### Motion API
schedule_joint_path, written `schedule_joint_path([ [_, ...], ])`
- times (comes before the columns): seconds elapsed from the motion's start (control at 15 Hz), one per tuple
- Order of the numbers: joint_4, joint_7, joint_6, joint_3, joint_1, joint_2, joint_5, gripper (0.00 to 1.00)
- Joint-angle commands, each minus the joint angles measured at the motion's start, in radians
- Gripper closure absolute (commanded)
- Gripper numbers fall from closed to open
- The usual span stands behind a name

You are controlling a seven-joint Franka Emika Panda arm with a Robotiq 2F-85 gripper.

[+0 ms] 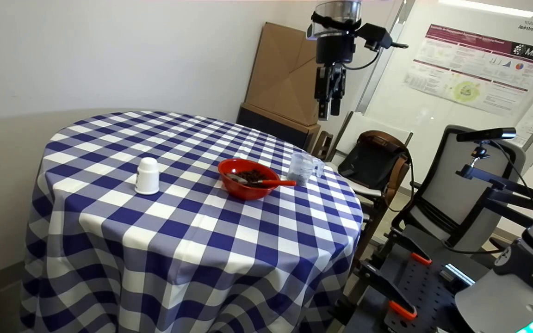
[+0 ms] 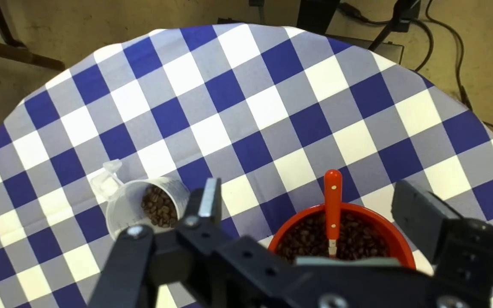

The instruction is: Use the spoon to put the contents of the bowl into the cup

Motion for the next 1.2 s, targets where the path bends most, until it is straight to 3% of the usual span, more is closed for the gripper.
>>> schedule_joint_path([
  [0.0,0.042,0.042,0.031,0.01,0.017,0.089,-0.023,0.0],
  [0.53,0.082,0.083,0.056,0.02,0.056,0.208,-0.028,0.0],
  [1.13,0.096,0.114,0.161,0.014,0.082,0.326,-0.069,0.0],
])
